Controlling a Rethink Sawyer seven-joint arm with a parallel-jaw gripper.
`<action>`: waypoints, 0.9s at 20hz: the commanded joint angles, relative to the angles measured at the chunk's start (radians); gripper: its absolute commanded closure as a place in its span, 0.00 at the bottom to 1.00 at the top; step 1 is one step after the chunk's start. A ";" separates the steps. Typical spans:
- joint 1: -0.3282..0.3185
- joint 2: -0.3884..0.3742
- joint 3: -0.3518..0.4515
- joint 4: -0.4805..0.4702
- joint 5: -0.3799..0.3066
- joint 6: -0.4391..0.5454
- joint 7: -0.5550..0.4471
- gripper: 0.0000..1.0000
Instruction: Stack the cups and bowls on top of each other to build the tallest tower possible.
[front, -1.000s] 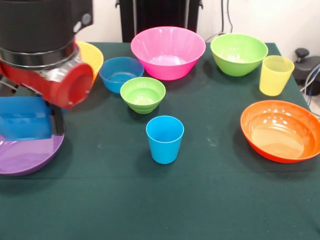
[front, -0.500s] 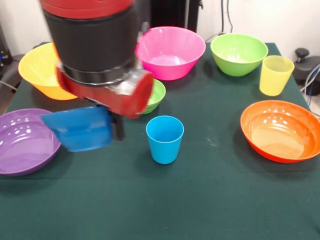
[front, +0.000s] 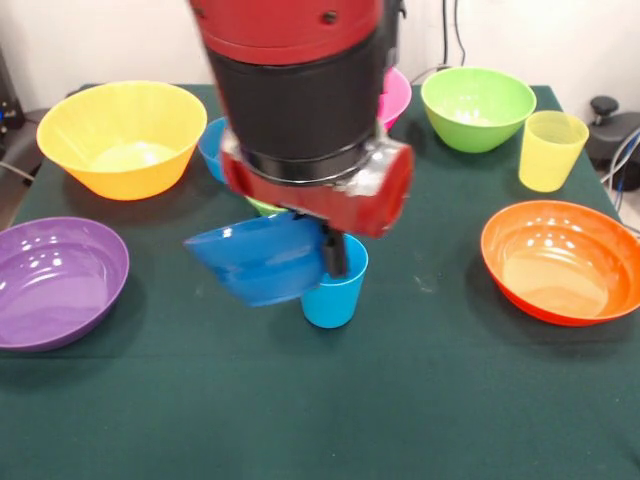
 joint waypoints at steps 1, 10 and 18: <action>0.030 0.022 -0.030 -0.053 0.062 0.269 0.226 1.00; 0.030 0.138 -0.415 -0.147 0.418 0.414 0.302 1.00; -0.078 0.253 -1.175 -0.218 1.072 0.411 0.274 1.00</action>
